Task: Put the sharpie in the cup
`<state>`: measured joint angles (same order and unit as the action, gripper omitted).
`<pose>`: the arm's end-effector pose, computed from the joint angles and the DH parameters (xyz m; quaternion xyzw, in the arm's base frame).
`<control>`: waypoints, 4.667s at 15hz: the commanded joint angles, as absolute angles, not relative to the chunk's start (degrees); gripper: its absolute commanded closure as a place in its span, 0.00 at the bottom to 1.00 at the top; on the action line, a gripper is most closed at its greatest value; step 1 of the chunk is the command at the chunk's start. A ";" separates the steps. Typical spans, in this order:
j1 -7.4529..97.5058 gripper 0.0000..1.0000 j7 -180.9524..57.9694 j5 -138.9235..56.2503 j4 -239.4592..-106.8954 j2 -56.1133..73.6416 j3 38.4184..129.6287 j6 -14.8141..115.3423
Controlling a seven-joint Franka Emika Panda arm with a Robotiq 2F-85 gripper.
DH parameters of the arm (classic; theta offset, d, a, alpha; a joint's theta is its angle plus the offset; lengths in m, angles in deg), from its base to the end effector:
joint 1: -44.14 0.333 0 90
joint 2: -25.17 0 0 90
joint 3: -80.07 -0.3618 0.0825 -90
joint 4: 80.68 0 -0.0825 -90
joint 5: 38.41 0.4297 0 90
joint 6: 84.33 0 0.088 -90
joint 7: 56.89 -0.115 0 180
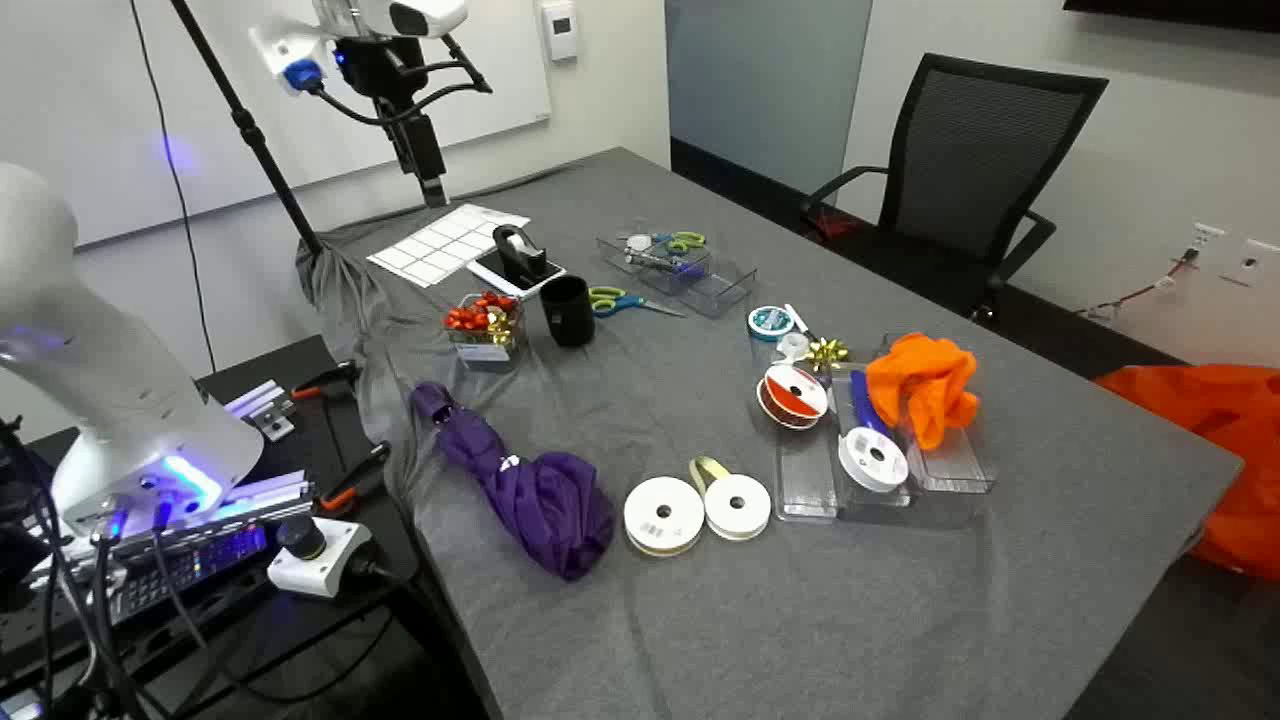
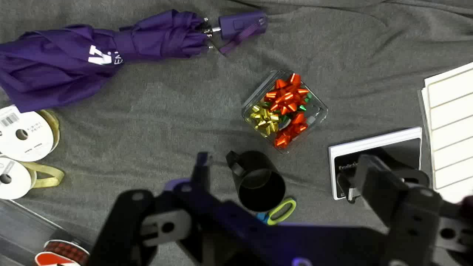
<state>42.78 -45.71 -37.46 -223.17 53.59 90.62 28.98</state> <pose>0.4047 -0.0873 0.4710 -0.9986 -0.0016 0.0004 0.0522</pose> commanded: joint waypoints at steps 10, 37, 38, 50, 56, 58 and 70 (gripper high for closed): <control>41.77 0.00 -45.30 -36.98 -223.07 53.48 89.73 28.85; 43.09 0.00 -49.49 -29.79 -213.28 43.71 88.86 30.15; 43.17 0.00 -49.71 -28.76 -211.21 41.51 88.79 30.67; 42.03 0.00 -53.23 -17.34 -186.77 14.05 85.59 40.16; 41.58 0.00 -53.28 -17.99 -187.35 14.42 84.94 40.05; 42.35 0.00 -55.16 -19.26 -186.87 12.77 84.73 42.05; 46.44 0.00 -76.78 -32.86 -174.43 -7.84 84.98 48.61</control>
